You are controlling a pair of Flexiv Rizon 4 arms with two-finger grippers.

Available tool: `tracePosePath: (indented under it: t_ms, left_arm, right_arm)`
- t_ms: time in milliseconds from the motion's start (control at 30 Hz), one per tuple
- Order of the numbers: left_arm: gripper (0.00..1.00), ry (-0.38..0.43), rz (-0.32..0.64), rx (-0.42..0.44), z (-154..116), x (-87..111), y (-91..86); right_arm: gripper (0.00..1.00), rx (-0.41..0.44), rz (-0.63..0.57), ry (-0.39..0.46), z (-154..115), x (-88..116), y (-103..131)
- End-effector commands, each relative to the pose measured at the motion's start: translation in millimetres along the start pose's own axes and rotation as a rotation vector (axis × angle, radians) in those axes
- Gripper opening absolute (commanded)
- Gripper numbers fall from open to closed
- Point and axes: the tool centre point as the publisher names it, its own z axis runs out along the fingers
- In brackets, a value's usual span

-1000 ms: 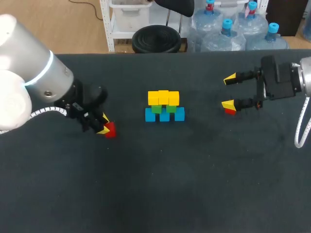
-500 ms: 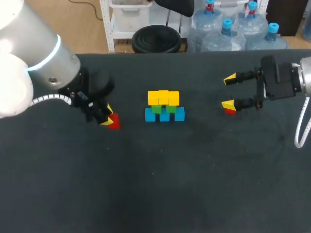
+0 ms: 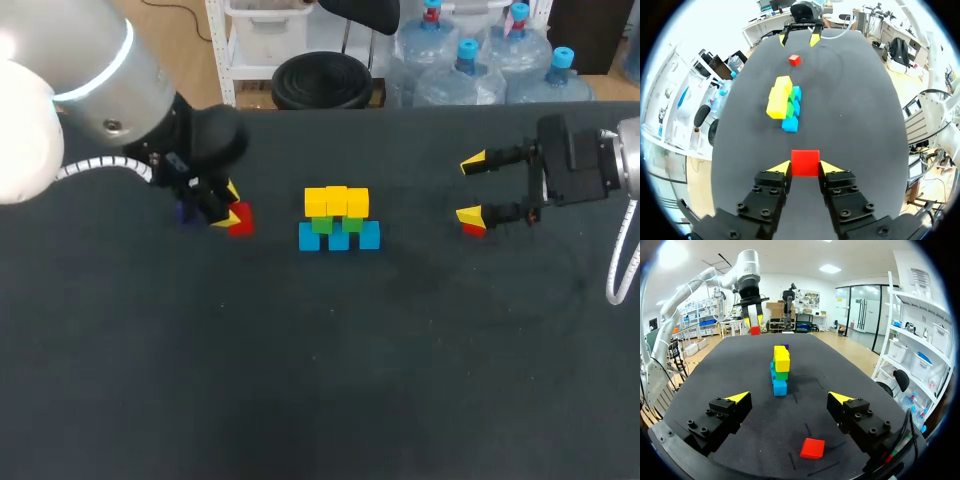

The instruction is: Place the blue cubes, place green cubes on the blue cubes, place the yellow cubes on the green cubes, then place the red cubes on the yellow cubes, and place purple cube on the red cubes.

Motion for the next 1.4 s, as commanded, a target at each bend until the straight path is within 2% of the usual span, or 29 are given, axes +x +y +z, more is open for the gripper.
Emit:
tracePosePath:
  t_ms: [33,500,933,1400]
  left_arm:
    - [0.00,0.005,0.010,0.002,-3.4,-13.0,7.4]
    - [0.00,-0.014,0.087,-0.009,0.2,-67.4,42.6]
    - [0.00,-0.011,0.105,0.031,23.1,-88.9,76.4]
    - [0.00,-0.030,0.102,0.070,43.6,-96.3,84.6]
  right_arm:
    - [1.00,0.001,-0.001,-0.002,0.8,0.5,-0.2]
    - [1.00,0.001,-0.001,-0.002,0.8,0.5,-0.2]
    - [1.00,0.001,-0.001,-0.002,0.8,0.5,-0.2]
    - [1.00,0.001,-0.001,-0.002,0.8,0.5,-0.2]
